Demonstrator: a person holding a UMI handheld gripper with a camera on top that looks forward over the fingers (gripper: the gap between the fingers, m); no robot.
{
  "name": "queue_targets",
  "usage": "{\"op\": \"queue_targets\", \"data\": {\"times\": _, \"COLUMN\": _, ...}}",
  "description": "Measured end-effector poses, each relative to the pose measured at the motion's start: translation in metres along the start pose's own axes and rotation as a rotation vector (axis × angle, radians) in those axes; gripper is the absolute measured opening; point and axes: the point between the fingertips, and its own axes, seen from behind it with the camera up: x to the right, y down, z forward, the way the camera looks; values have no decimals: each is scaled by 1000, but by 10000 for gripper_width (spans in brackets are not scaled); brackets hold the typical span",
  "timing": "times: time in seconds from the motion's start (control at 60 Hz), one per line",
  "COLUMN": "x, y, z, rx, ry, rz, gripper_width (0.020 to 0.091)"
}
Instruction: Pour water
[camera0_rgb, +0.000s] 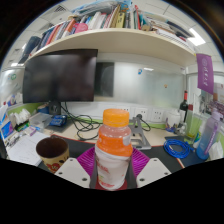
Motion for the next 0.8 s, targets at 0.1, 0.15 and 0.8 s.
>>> {"op": "queue_targets", "data": {"times": 0.1, "x": 0, "y": 2, "z": -2, "rx": -34, "ry": 12, "rz": 4, "gripper_width": 544}}
{"op": "queue_targets", "data": {"times": 0.15, "x": 0, "y": 5, "z": -5, "rx": -68, "ry": 18, "rz": -4, "gripper_width": 595}}
{"op": "queue_targets", "data": {"times": 0.8, "x": -17, "y": -85, "z": -163, "rx": -163, "ry": 252, "rz": 88, "gripper_width": 817}}
